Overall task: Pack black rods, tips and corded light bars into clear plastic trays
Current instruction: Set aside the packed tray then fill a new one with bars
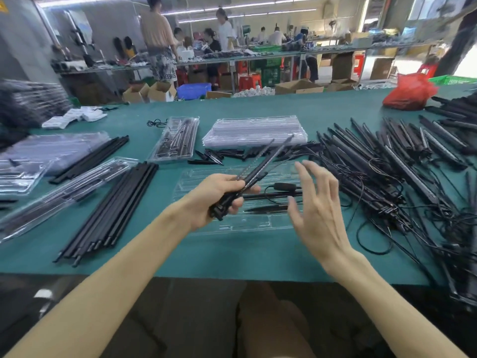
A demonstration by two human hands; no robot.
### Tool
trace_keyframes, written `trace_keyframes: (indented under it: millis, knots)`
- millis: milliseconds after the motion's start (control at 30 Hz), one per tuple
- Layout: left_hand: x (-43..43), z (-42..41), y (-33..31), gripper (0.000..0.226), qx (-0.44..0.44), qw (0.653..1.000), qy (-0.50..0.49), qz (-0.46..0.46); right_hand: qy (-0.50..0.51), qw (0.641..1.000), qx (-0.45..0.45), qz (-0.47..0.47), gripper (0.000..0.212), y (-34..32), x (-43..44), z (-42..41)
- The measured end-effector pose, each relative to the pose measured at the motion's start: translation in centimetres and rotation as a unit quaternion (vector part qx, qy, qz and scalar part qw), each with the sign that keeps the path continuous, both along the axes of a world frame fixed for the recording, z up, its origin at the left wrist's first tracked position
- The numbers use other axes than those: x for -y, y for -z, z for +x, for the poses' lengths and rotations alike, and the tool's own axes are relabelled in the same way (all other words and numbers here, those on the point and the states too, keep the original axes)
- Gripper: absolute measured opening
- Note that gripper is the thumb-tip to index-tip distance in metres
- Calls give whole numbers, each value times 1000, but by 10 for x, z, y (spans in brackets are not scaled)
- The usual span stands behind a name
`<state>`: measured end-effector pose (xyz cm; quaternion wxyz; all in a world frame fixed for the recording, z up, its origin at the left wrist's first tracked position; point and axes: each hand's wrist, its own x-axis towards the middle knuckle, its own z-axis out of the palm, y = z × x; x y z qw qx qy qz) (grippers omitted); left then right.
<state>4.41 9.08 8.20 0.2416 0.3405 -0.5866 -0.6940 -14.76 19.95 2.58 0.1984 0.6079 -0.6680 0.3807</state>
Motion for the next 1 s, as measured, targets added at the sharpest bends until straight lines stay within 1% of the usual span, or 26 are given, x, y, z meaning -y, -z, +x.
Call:
trace_keyframes:
  millis: [67,167,333,367,433,500,600,667,733,867,933,1000]
  knots:
    - [3,11,4,30,13,998,51,-19,15,999,1,36,68,1,5,-6]
    - [3,23,7,31,20,992,109,-54,46,997,19,65,72,3,12,-13]
    - [10,45,3,30,-5,984,173,-47,85,983,136,85,72,5,20,-28]
    - [11,49,3,28,-6,981,186,-52,91,980,147,95,71,6,21,-31]
    - [13,53,5,24,-4,980,189,-63,105,979,128,121,67,9,21,-35]
    - [16,55,8,22,8,983,170,-69,124,977,89,148,57,11,22,-36]
    - [22,58,13,29,54,983,144,-102,166,970,11,178,37,11,24,-40]
    - [26,60,17,33,77,985,114,-107,178,965,-21,193,28,8,26,-43]
    - [30,62,23,33,85,988,90,-98,175,963,-33,202,24,4,29,-47]
    - [31,63,28,23,75,993,53,-76,158,963,-53,210,18,-3,42,-47]
    - [30,63,29,31,62,994,50,-72,137,965,-49,219,16,-4,51,-44]
    - [30,62,30,44,47,995,47,-71,118,965,-35,232,22,-3,58,-40]
